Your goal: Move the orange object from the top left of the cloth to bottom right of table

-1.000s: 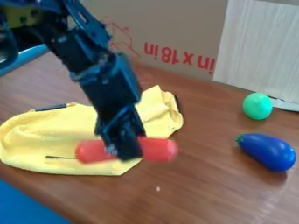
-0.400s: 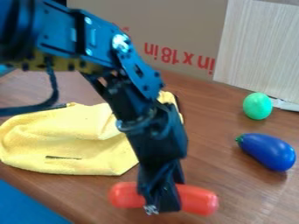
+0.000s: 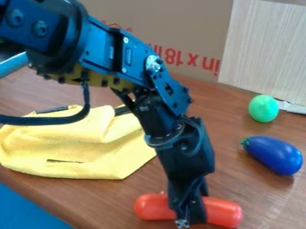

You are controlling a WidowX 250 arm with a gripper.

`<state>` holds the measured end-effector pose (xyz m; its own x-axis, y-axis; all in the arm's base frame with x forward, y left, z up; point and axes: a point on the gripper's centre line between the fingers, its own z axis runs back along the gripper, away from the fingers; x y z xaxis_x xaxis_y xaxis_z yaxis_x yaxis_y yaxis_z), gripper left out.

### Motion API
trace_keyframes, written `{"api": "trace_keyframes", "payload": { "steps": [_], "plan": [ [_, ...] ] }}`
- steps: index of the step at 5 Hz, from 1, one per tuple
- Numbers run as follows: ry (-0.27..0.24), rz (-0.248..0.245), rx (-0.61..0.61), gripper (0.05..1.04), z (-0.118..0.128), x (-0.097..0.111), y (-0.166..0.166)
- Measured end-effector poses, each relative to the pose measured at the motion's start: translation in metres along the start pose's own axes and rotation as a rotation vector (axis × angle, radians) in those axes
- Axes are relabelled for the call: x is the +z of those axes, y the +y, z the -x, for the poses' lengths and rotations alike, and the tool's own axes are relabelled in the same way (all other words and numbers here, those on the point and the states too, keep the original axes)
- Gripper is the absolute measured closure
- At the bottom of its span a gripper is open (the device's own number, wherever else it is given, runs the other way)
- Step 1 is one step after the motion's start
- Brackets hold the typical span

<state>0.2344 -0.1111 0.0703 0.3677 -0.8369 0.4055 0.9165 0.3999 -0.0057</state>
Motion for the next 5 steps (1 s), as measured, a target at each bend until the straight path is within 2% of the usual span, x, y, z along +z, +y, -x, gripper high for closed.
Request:
{"api": "trace_keyframes", "payload": {
  "steps": [1, 2, 3, 4, 5],
  "plan": [
    [0.014, -0.023, -0.008, 0.239, 0.004, -0.005, 0.003],
    [0.014, -0.048, -0.029, 0.079, 0.01, 0.0, 0.0],
    [-0.027, -0.071, -0.056, 0.081, 0.006, 0.025, -0.004],
    [-0.053, -0.073, -0.052, 0.084, 0.006, 0.054, -0.008],
    [0.062, -0.058, -0.024, 0.084, 0.013, 0.084, 0.003]
  ]
}}
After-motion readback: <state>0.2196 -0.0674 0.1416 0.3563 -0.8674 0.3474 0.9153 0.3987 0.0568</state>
